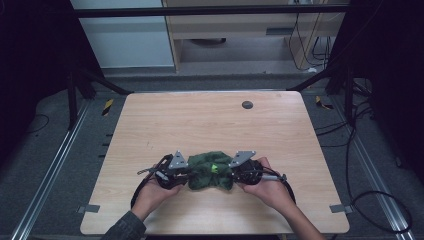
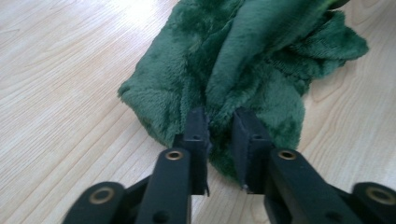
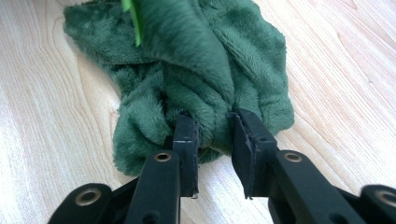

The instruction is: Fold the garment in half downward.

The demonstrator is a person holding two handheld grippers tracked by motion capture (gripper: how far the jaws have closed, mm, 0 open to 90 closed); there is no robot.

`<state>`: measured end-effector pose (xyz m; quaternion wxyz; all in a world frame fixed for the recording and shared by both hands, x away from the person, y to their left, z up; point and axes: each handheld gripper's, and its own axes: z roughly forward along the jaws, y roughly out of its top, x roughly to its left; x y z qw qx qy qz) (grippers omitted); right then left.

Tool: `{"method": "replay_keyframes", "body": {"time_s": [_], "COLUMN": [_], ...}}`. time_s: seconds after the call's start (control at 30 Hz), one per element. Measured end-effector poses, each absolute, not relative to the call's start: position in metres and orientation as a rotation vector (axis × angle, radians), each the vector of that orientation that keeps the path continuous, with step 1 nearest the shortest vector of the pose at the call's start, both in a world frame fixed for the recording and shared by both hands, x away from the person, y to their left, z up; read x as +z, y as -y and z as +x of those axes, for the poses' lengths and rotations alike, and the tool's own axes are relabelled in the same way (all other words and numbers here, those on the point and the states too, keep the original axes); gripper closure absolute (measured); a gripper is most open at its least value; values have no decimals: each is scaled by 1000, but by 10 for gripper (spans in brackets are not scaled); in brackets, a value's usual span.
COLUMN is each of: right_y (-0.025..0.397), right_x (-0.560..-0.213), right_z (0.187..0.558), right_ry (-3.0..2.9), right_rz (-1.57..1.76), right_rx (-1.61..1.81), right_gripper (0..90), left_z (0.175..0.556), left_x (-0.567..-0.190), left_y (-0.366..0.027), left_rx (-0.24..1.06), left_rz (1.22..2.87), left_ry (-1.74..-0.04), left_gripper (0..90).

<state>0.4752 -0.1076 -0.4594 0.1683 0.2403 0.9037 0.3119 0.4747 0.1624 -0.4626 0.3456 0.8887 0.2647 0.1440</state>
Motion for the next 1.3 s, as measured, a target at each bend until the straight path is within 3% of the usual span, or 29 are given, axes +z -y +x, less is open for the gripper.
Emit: {"method": "replay_keyframes", "body": {"time_s": [0.3,1.3], "right_y": [108,111], "right_x": [-460,-453], "right_z": [474,471], "right_ry": [-2566,-2572], "right_rz": [701,696], "right_rx": [872,849], "right_gripper": [592,433], "left_z": [472,467], "left_x": [-466,-456], "left_y": [-168,-172], "left_rx": [404,345], "left_rz": [2284,2276], "left_ry": [-718,-748], "left_gripper": [606,539]}}
